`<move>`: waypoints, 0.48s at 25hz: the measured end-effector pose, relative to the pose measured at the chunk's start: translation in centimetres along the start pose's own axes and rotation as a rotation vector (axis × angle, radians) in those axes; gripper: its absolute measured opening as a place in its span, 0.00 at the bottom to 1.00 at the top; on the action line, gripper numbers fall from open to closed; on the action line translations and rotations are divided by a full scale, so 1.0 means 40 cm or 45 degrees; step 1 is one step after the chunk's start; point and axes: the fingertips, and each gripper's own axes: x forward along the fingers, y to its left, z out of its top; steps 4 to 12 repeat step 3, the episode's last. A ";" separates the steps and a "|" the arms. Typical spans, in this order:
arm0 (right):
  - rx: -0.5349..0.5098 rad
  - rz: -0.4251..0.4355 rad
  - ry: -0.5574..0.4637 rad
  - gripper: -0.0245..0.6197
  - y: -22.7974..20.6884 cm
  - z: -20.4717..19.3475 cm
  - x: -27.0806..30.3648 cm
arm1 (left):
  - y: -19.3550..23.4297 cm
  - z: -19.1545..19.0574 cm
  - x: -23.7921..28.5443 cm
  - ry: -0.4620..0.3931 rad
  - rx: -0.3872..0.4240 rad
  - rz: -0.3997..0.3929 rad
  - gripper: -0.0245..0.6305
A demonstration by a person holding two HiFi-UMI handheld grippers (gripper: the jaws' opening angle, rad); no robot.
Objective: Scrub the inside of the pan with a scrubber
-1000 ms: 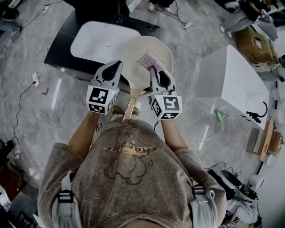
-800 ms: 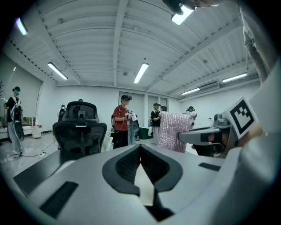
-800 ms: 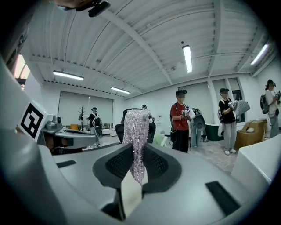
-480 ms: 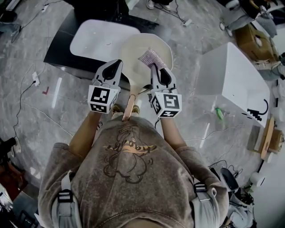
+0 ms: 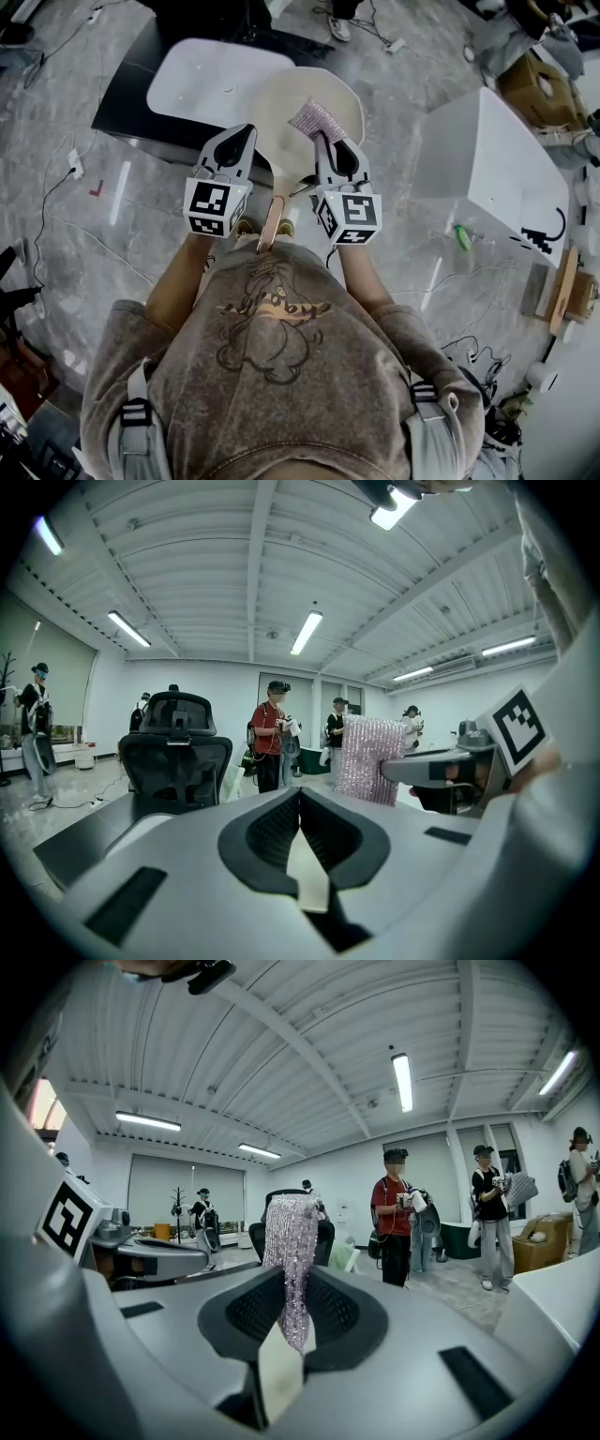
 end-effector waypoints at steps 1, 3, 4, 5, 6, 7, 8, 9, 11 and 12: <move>-0.003 0.001 0.001 0.16 0.000 0.000 0.002 | 0.002 0.000 0.001 0.000 -0.001 0.002 0.06; -0.007 0.003 0.002 0.16 0.000 -0.001 0.005 | 0.004 0.000 0.003 0.000 -0.004 0.005 0.06; -0.007 0.003 0.002 0.16 0.000 -0.001 0.005 | 0.004 0.000 0.003 0.000 -0.004 0.005 0.06; -0.007 0.003 0.002 0.16 0.000 -0.001 0.005 | 0.004 0.000 0.003 0.000 -0.004 0.005 0.06; -0.007 0.003 0.002 0.16 0.000 -0.001 0.005 | 0.004 0.000 0.003 0.000 -0.004 0.005 0.06; -0.007 0.003 0.002 0.16 0.000 -0.001 0.005 | 0.004 0.000 0.003 0.000 -0.004 0.005 0.06; -0.007 0.003 0.002 0.16 0.000 -0.001 0.005 | 0.004 0.000 0.003 0.000 -0.004 0.005 0.06; -0.007 0.003 0.002 0.16 0.000 -0.001 0.005 | 0.004 0.000 0.003 0.000 -0.004 0.005 0.06; -0.007 0.003 0.002 0.16 0.000 -0.001 0.005 | 0.004 0.000 0.003 0.000 -0.004 0.005 0.06; -0.007 0.003 0.002 0.16 0.000 -0.001 0.005 | 0.004 0.000 0.003 0.000 -0.004 0.005 0.06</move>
